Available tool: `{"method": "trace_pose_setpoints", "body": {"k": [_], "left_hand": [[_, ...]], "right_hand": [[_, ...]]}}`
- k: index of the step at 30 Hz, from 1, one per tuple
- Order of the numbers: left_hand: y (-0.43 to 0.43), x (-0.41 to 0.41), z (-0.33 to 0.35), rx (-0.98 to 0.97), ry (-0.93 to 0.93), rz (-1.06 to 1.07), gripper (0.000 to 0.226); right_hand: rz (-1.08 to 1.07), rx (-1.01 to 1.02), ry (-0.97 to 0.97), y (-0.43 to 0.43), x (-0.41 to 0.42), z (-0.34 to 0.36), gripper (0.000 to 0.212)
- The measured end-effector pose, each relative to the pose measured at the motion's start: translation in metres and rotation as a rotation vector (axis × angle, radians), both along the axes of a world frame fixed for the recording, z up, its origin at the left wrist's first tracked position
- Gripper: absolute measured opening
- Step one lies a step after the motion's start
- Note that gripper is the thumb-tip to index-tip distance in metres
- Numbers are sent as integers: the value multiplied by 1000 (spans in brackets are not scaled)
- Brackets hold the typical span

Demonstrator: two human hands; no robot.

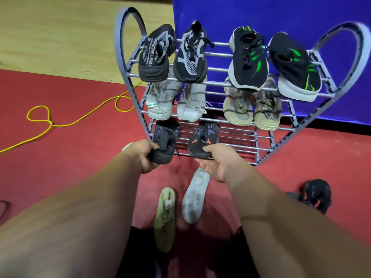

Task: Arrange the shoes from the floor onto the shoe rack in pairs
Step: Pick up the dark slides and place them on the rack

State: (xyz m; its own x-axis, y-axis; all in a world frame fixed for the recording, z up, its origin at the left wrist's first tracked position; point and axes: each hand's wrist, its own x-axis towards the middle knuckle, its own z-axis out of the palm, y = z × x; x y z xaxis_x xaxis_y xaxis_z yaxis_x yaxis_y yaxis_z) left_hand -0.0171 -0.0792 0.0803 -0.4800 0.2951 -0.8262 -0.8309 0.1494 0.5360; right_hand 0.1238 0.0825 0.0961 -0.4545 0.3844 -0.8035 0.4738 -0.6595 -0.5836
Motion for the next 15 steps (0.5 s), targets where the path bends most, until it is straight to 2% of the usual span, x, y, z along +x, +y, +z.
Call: {"method": "trace_pose_setpoints", "body": {"k": [4, 10, 15], "left_hand": [[6, -24, -28, -30, -13, 25, 28], [32, -46, -54, 164, 60, 62, 34], [54, -49, -82, 28, -25, 178, 11]], "right_hand": [[-11, -18, -18, 12, -13, -20, 24], [-57, -20, 8, 33, -33, -56, 34], [-67, -68, 89, 44, -50, -85, 43]]}}
